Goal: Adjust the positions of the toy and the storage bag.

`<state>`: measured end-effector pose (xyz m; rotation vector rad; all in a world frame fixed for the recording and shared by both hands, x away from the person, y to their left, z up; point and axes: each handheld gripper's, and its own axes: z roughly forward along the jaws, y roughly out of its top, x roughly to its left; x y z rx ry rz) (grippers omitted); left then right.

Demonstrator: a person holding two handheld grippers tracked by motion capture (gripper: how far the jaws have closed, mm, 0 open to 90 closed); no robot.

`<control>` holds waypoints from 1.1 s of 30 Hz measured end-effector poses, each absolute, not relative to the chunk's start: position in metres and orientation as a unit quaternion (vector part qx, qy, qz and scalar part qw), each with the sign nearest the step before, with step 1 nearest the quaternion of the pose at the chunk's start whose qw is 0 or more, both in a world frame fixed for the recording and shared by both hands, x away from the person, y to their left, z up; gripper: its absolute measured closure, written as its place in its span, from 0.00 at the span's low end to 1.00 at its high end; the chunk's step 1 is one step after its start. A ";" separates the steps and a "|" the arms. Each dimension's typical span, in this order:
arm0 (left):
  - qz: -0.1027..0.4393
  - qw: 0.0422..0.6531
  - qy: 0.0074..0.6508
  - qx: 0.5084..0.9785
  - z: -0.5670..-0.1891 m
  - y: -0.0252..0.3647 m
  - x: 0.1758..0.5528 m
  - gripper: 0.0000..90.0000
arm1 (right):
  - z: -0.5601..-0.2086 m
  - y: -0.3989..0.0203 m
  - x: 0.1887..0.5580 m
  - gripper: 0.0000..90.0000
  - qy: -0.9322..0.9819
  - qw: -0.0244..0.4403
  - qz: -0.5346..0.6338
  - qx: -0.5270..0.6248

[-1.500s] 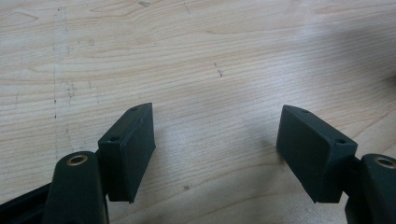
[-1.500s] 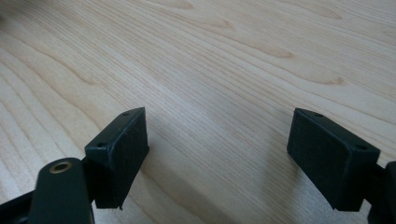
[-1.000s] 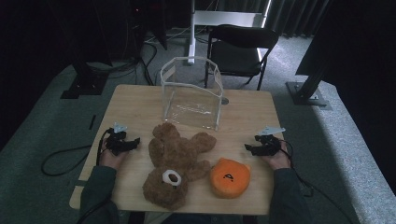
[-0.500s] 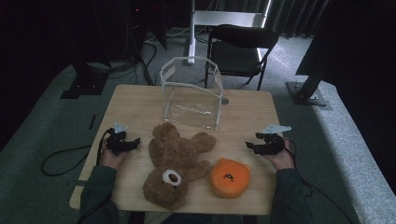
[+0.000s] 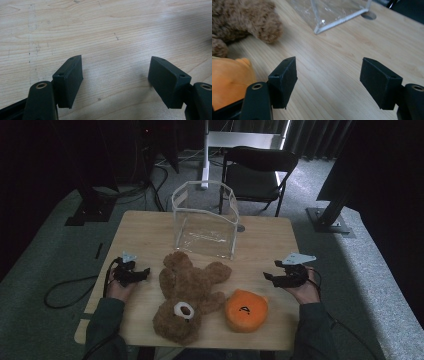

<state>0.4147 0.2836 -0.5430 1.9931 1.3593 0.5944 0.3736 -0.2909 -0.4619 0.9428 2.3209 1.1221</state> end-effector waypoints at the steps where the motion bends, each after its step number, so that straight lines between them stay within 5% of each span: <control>1: 0.226 0.323 0.518 0.759 -0.543 0.284 0.415 0.32 | -0.459 -0.290 0.372 0.32 0.829 0.198 0.404 0.334; 33: 0.227 0.322 0.518 0.760 -0.543 0.283 0.415 0.32 | -0.426 -0.275 0.335 0.30 0.826 0.198 0.448 0.280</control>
